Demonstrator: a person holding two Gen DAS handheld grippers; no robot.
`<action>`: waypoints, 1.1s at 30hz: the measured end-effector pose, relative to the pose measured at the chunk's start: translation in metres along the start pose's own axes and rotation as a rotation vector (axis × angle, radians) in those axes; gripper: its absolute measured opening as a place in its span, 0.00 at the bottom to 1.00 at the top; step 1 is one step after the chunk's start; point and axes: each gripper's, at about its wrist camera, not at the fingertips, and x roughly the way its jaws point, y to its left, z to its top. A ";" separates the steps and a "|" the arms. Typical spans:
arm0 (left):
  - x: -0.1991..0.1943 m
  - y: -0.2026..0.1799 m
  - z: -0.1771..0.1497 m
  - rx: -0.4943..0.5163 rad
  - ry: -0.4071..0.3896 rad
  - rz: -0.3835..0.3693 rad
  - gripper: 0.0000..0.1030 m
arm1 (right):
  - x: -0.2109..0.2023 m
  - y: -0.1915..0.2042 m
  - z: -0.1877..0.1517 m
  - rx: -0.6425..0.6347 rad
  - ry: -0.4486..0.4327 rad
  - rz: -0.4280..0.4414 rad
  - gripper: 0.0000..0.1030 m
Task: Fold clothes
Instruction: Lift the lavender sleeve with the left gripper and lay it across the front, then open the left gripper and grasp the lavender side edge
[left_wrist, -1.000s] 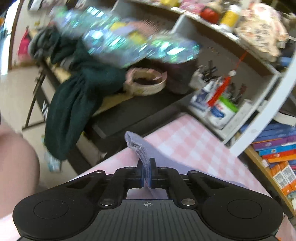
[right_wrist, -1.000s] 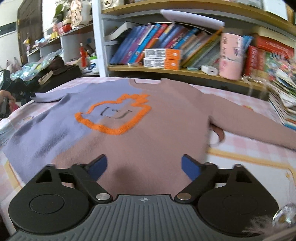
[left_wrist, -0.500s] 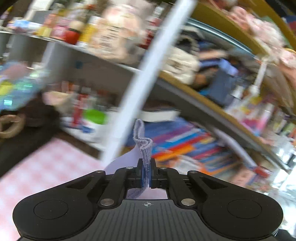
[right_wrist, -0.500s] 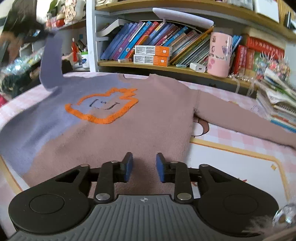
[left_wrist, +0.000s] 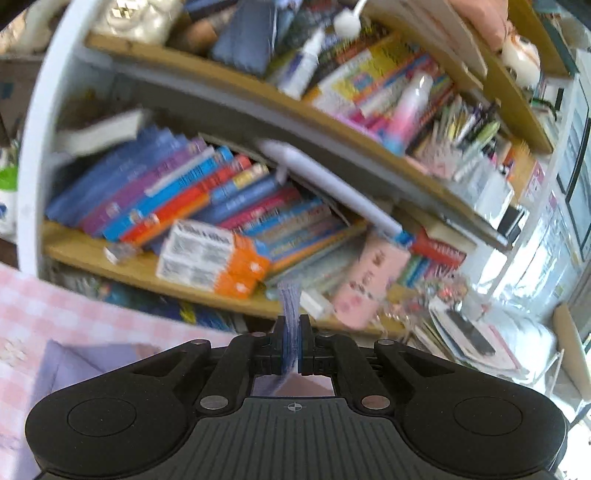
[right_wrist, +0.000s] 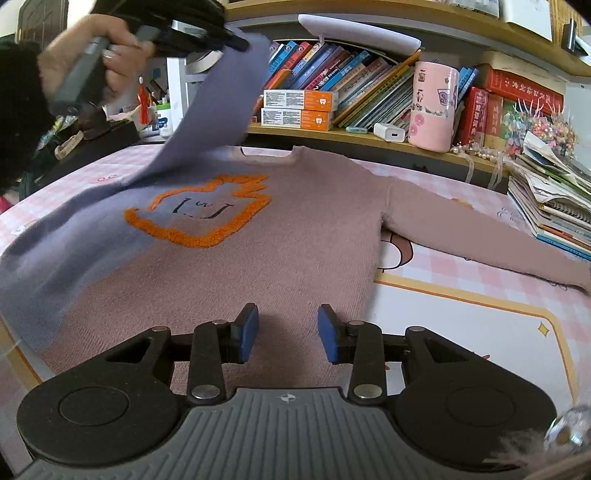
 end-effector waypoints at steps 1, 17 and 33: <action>0.006 -0.002 -0.004 -0.008 0.010 -0.003 0.03 | 0.000 0.000 0.000 0.002 -0.001 0.000 0.33; 0.033 -0.023 -0.046 -0.105 0.130 -0.020 0.71 | -0.002 -0.008 -0.001 0.050 -0.008 0.008 0.31; -0.153 0.049 -0.132 0.420 0.246 0.375 0.80 | -0.001 -0.003 0.000 0.017 -0.002 0.013 0.38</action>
